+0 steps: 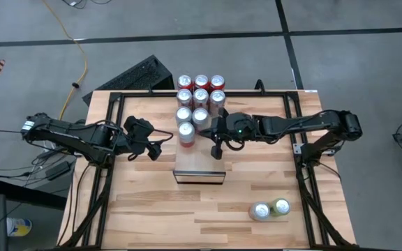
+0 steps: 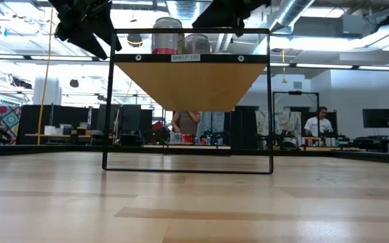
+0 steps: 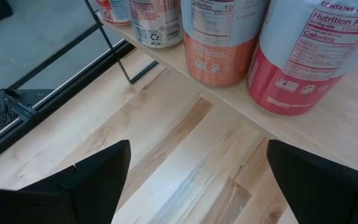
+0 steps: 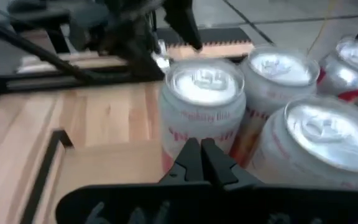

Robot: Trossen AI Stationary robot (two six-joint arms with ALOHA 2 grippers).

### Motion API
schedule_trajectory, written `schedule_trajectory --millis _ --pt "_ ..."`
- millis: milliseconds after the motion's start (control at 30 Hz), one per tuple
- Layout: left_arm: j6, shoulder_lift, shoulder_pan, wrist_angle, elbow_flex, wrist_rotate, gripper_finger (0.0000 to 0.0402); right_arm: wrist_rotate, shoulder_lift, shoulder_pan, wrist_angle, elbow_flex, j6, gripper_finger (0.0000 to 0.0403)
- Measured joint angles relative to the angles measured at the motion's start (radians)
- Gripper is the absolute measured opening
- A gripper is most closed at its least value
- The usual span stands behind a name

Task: Place canned beverage on shelf
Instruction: Put the top pink-white soda can on the shelf, then put the pink-white soda can on the shelf aligned with the other pink-white soda can

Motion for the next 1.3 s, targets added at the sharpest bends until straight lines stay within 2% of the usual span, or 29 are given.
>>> schedule_trajectory --millis 867,1167,1300 --pt "-0.018 0.000 0.000 0.000 0.000 -0.010 0.0363 -0.054 0.061 -0.024 0.098 0.001 -0.034 0.0000" --pt "-0.012 0.000 0.000 0.000 0.000 -0.010 0.0363 -0.033 0.036 -0.016 0.044 0.001 -0.011 0.0000" --pt "0.001 0.000 0.000 0.000 0.000 -0.010 0.0363 -0.072 -0.049 0.012 -0.101 0.013 0.086 0.0000"
